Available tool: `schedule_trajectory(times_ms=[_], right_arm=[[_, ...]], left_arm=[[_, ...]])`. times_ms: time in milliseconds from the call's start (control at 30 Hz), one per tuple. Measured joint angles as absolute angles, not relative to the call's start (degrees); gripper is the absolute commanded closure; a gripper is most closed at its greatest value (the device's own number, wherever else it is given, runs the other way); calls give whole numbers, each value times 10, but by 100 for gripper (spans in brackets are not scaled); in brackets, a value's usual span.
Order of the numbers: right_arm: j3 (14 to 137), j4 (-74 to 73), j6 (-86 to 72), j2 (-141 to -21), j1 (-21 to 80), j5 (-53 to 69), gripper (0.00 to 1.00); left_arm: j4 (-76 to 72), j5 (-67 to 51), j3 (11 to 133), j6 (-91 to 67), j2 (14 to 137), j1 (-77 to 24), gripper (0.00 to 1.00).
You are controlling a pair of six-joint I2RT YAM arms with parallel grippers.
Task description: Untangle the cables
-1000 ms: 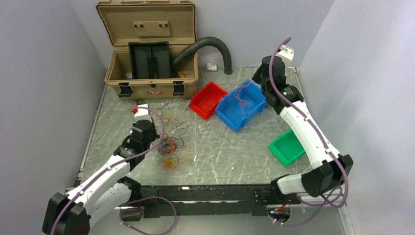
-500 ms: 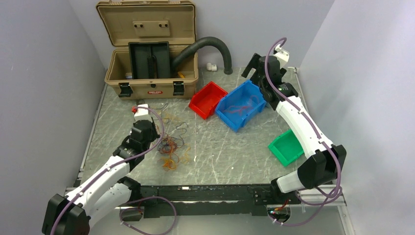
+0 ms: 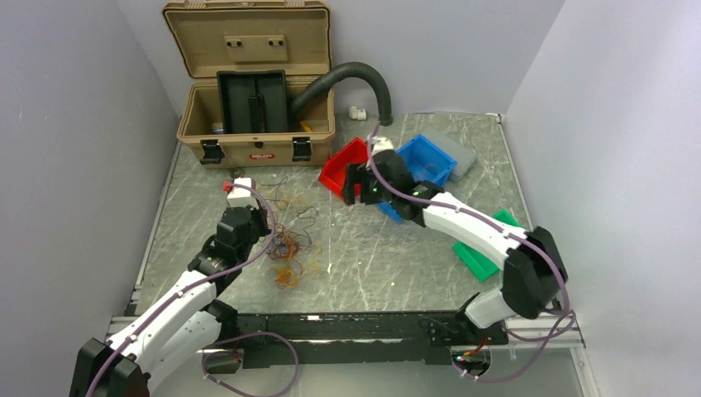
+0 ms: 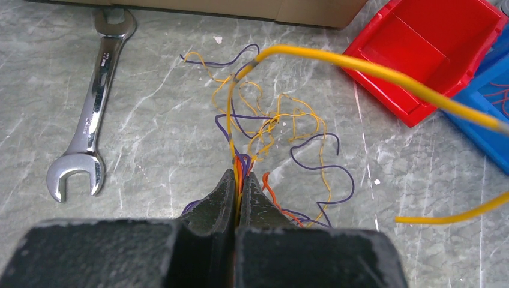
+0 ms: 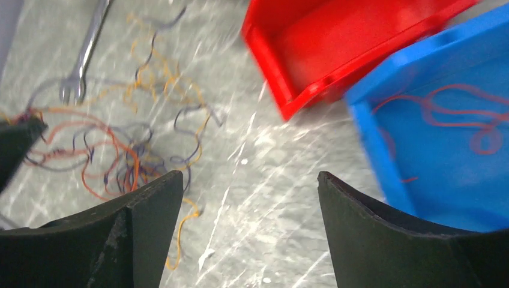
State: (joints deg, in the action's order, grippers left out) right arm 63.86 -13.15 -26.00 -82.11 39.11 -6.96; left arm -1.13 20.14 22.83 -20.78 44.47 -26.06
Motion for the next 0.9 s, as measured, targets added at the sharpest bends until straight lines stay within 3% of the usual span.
schedule_trajectory(times_ms=[267, 700, 900], right_arm=[[635, -67, -256, -950, 448, 4, 17], [760, 53, -195, -1128, 459, 94, 17], [802, 63, -174, -1183, 459, 112, 30]], left_arm=[[-11, 193, 228, -206, 448, -261, 100], [-11, 194, 228, -207, 451, -261, 100], [-11, 194, 228, -207, 451, -261, 100]])
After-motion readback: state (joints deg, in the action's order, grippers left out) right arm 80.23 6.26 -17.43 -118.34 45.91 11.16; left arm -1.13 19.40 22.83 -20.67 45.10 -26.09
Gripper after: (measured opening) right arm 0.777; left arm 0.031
